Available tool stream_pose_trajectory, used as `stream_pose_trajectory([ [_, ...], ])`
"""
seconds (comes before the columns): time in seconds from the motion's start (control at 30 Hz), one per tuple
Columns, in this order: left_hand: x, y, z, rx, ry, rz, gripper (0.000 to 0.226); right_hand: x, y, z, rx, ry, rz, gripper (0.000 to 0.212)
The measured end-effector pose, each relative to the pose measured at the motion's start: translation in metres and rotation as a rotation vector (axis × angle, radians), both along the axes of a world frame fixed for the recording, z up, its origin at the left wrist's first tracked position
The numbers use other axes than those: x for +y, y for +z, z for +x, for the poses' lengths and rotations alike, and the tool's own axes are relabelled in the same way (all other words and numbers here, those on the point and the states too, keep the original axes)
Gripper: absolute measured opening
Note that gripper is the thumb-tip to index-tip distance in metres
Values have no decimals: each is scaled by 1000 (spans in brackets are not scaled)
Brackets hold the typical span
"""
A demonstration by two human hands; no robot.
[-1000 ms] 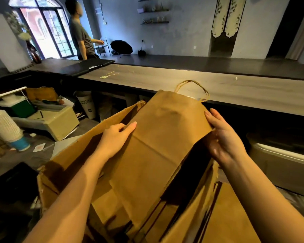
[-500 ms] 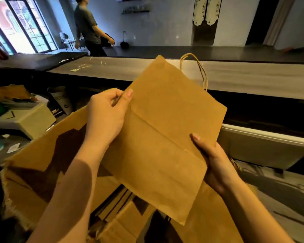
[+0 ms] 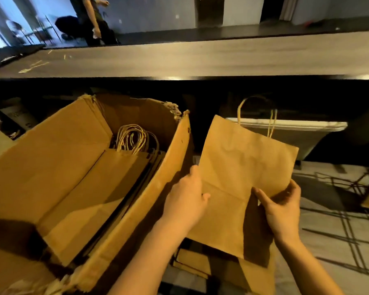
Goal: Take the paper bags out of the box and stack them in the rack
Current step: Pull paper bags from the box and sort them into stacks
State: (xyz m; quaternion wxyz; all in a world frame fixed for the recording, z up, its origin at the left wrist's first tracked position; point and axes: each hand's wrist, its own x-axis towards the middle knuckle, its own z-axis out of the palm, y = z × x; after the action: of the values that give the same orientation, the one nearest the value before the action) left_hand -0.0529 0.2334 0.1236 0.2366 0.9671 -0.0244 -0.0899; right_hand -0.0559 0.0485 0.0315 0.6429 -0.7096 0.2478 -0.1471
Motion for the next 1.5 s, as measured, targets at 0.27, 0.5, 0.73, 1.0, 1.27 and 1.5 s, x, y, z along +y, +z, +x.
stream_pose_trajectory([
  [0.27,-7,-89,-6,526,57,159,86,-7,-61,-31,241,168,-263,97],
  [0.5,-2,-116,-7,624,1,201,96,-5,-81,-37,355,278,-456,86],
  [0.73,-18,-56,9,465,-211,209,66,-3,-36,-5,102,292,-575,38],
  [1.0,-6,79,45,-73,-219,322,48,53,89,69,-335,414,-598,12],
  [1.27,116,135,67,-251,22,356,50,162,166,107,-588,656,-799,19],
  [1.5,215,65,60,-279,301,318,24,251,138,127,-366,907,-1133,47],
])
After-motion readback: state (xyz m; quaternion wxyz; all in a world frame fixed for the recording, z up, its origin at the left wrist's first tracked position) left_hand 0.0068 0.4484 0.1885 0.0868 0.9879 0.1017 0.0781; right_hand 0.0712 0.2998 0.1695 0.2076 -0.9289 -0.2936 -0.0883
